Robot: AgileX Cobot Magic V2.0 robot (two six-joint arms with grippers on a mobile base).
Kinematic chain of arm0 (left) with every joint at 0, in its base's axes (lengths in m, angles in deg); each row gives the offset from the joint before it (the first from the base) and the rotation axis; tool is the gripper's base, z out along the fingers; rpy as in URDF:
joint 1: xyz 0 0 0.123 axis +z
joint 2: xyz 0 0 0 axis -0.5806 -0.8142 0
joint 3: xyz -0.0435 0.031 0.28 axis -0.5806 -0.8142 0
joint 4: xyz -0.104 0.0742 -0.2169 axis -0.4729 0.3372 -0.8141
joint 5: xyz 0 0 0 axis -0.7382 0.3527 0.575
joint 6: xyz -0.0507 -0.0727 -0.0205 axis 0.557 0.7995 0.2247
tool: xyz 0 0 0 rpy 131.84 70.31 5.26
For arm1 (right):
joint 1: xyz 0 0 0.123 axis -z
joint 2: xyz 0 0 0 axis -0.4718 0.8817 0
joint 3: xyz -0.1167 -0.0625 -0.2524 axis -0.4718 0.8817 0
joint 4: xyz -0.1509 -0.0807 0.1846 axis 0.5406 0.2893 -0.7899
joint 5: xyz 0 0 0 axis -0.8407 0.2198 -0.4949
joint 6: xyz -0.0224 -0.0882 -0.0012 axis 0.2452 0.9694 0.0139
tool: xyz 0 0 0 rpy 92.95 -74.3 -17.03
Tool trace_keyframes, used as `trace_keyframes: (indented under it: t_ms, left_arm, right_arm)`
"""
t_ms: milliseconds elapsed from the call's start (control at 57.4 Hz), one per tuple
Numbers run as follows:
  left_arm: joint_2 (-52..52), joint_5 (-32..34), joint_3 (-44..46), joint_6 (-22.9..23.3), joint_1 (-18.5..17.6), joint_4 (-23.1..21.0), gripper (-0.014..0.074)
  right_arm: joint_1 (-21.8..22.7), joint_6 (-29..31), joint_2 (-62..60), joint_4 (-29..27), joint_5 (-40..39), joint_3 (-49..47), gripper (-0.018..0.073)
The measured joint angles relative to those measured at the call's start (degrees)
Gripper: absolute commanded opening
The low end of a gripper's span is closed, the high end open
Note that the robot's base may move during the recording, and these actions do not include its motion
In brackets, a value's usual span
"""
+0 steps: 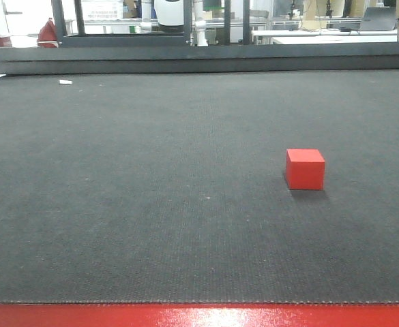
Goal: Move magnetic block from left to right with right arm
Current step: 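Lower the right gripper toward the red cube on the carpet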
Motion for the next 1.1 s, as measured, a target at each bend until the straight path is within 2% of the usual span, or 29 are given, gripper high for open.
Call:
trace_keyframes:
  t_ms: [680, 907, 1011, 1099]
  left_arm:
    - [0.0, 0.0, 0.0, 0.0, 0.0, 0.0, -0.0126]
    - [0.0, 0.0, 0.0, 0.0, 0.0, 0.0, -0.0126]
    - [0.0, 0.0, 0.0, 0.0, 0.0, 0.0, -0.0126]
    - [0.0, 0.0, 0.0, 0.0, 0.0, 0.0, -0.0126]
  right_arm:
    - [0.0, 0.0, 0.0, 0.0, 0.0, 0.0, 0.0058]
    - [0.0, 0.0, 0.0, 0.1, -3.0, -0.1, 0.0058]
    - [0.0, 0.0, 0.0, 0.1, 0.4, -4.3, 0.0058]
    - [0.0, 0.0, 1.9, 0.1, 3.4, -12.0, 0.0060]
